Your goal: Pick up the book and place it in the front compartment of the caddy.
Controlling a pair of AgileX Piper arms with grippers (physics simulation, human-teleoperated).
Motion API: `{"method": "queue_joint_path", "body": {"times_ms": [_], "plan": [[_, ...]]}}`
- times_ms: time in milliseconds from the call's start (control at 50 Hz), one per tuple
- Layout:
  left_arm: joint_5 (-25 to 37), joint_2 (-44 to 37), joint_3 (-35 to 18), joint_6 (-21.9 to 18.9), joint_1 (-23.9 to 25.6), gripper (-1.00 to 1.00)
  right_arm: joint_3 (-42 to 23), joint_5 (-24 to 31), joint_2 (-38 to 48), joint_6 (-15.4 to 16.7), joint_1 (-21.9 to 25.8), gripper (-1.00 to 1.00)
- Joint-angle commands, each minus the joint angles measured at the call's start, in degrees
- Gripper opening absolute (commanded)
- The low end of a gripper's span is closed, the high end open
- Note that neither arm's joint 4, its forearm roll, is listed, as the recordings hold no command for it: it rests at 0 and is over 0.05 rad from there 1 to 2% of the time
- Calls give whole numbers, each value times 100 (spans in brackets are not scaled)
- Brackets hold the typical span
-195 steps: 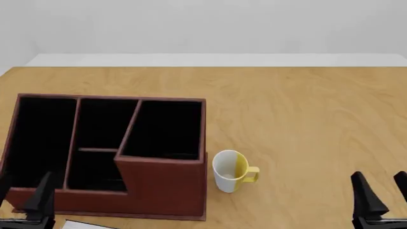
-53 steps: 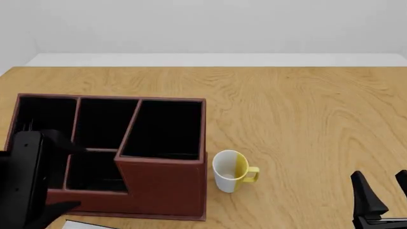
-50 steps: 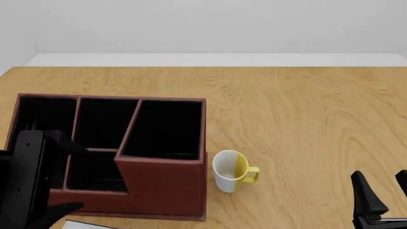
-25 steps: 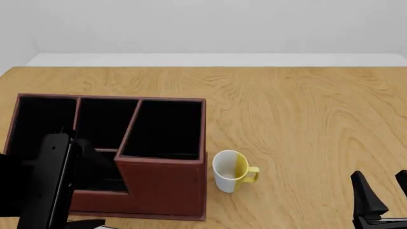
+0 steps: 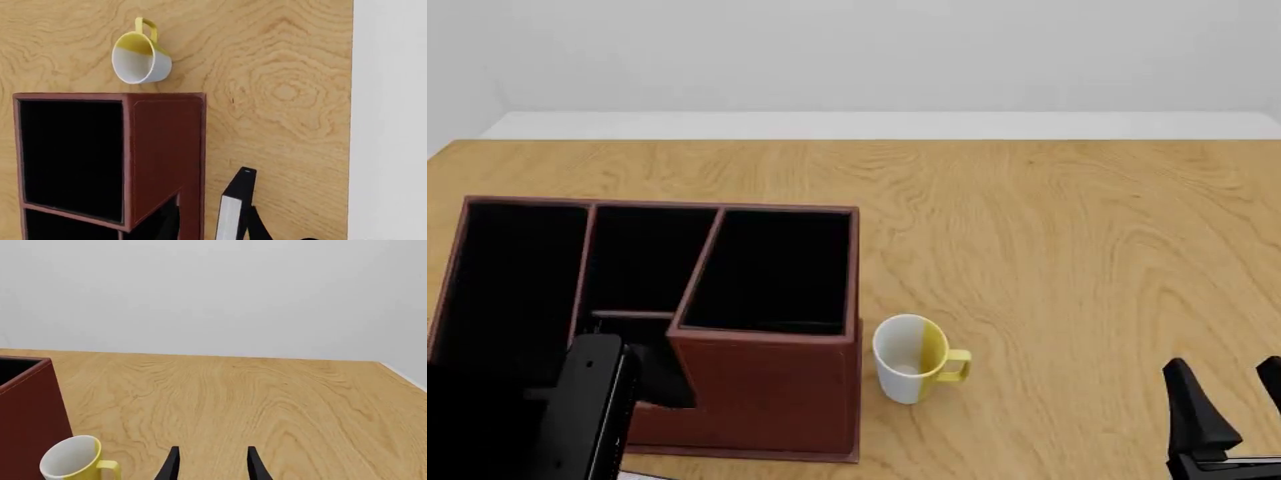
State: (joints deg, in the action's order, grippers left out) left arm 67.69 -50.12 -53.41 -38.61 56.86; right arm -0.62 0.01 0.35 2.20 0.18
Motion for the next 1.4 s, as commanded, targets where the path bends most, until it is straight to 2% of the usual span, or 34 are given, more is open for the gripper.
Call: {"method": "queue_joint_path", "body": {"times_ms": [20,240,280,560,720,840,1120,1400], "plan": [[-63,52,284,347,258,100,0,0,0,0,-1,100],[-98,67,446,501,364,100,0,0,-1,-1,0,100],[-138,84,587,634,460,100,0,0,-1,-2,-1,100],[-196,162,957,-43,-279,100,0,0,0,0,0,100],[-390,84,1147,82,-170,100,0,0,0,0,0,100],[-505,45,1272,-6,-261,100,0,0,0,-1,0,100],[-737,-101,1395,249,19,100,0,0,0,-1,-1,100],[-1103,-159,1808,466,124,100,0,0,0,-1,-1,100]]}}
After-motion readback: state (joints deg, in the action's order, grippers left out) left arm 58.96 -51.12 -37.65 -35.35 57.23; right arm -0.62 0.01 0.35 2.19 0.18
